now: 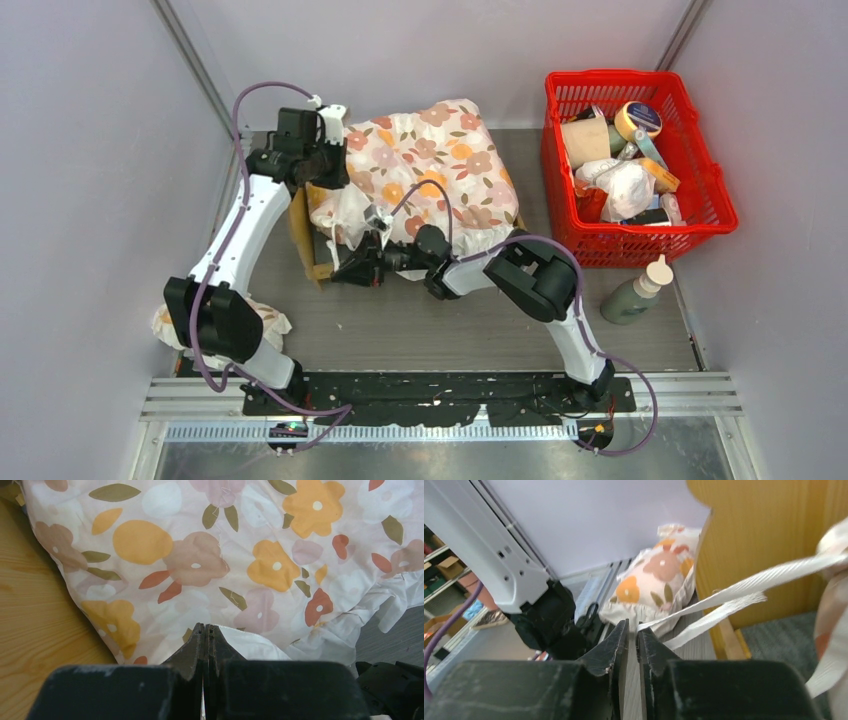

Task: Set up the pet bed
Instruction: Cross the ropes on the bed frame.

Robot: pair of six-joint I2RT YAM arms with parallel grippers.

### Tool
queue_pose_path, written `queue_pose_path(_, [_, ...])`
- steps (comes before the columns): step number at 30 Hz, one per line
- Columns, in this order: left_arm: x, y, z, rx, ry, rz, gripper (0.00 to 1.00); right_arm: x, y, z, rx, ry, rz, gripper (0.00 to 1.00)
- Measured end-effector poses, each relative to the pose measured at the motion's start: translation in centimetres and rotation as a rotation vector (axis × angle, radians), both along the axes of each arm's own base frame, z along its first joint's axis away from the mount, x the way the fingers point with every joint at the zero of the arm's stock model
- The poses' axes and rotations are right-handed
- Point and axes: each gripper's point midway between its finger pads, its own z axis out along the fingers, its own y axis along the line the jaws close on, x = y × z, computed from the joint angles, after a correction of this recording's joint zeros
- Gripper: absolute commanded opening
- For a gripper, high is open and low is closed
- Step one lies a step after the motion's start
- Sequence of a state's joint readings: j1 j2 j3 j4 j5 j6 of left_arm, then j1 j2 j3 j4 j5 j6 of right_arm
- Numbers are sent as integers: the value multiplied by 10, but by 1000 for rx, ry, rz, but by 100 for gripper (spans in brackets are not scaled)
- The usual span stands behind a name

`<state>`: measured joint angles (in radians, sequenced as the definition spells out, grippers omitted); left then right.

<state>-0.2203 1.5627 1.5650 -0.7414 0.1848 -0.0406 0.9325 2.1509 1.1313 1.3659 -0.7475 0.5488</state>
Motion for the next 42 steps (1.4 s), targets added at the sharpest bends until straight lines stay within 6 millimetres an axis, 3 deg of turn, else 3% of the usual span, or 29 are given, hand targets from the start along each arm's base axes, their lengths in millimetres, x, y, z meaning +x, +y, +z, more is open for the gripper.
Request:
queue_pose_path(4, [4, 1, 1, 6, -11, 4, 0, -5, 2, -35, -135, 23, 23, 16])
queue_pose_path(9, [5, 1, 2, 9, -16, 1, 0, -1, -2, -74, -321, 73, -13, 25])
queue_pose_path(12, [7, 1, 5, 11, -27, -4, 0, 5, -6, -77, -377, 83, -60, 36])
queue_pose_path(20, [9, -2, 11, 0, -50, -17, 0, 22, -15, -70, -464, 196, -217, 41])
queue_pose_path(27, [7, -4, 18, -13, -71, -28, 0, 12, -24, -106, -621, 293, -270, 41])
queue_pose_path(28, [7, -4, 17, -14, -72, -28, 0, 8, -25, -110, -642, 308, -271, 50])
queue_pose_path(30, [7, -5, 16, -15, -72, -29, 0, 0, -31, -120, -684, 346, -279, 57])
queue_pose_path(36, [7, -6, 16, -23, -72, -36, 0, -20, -52, -125, -759, 411, -321, 42])
queue_pose_path(42, [3, -8, 17, -35, -77, -48, 0, -16, -58, -104, -760, 356, -410, 47])
